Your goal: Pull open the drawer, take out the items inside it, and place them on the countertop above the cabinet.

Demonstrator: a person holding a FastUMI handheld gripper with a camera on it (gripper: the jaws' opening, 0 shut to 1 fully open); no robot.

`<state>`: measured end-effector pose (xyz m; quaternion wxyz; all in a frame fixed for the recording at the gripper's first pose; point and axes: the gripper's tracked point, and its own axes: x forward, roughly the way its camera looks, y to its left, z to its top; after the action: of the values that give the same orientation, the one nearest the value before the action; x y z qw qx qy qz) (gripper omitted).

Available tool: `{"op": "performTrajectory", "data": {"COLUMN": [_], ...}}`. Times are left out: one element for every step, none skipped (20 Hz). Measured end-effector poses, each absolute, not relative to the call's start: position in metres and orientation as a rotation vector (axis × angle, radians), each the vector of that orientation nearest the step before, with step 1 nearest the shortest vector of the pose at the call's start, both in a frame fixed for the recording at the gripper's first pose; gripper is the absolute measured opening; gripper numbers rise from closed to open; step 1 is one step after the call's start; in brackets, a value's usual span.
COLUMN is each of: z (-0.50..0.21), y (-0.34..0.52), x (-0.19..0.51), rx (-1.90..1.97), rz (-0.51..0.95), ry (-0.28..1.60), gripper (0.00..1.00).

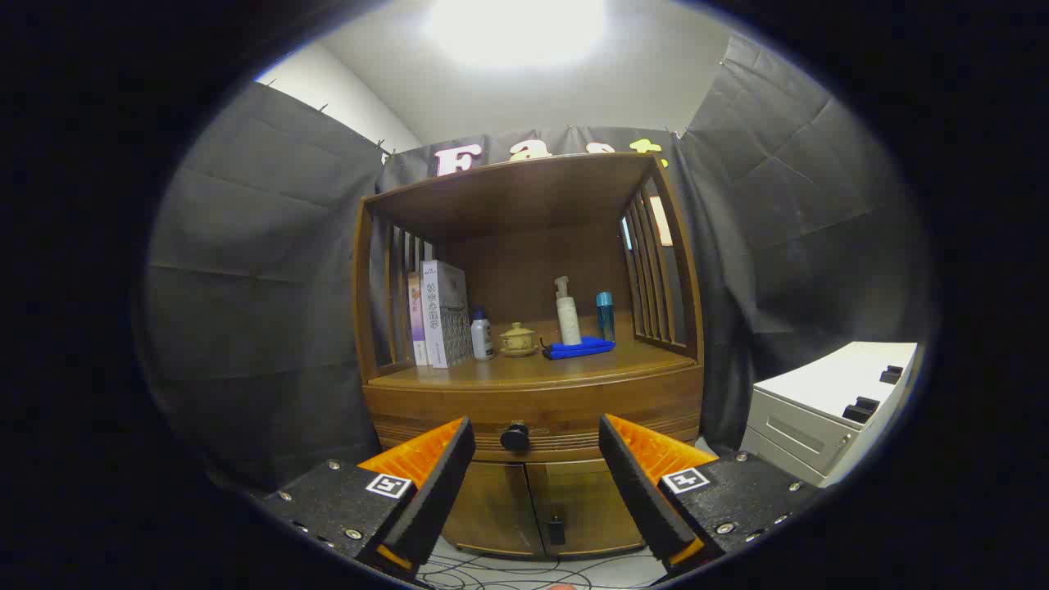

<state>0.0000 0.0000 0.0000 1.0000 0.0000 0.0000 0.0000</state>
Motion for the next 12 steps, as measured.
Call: {"op": "performTrajectory", "data": {"z": [-0.0007,-0.0020,-0.0024,-0.0022,-0.0011,-0.0015,-0.0010,-0.0019,-0.0009,0.0001,0.0009,0.0007], "y": [0.0014,0.0022,0.0022,0.0014,0.0005,0.0008,0.0007,0.0006,0.0009,0.0013,0.0017,0.0017], "x": [0.0012,0.0008,0.0001,-0.0009,-0.0015,-0.0019,-0.0019,-0.0022,-0.0023,-0.0026,-0.0025,-0.0028], "rx": [-0.001,0.002,0.003,0.002,-0.001,-0.003,-0.002,0.000,0.006,0.011,0.014,0.016], "rz": [0.003,0.008,0.014,0.017,0.015,0.015,0.015,0.015,0.016,0.017,0.018,0.019], "ry": [0.003,0.007,0.011,0.010,0.007,0.004,0.002,0.000,-0.004,-0.008,-0.010,-0.012], "gripper": [0.95,0.95,0.95,0.95,0.95,0.95,0.95,0.95,0.95,0.95,0.95,0.95]}}
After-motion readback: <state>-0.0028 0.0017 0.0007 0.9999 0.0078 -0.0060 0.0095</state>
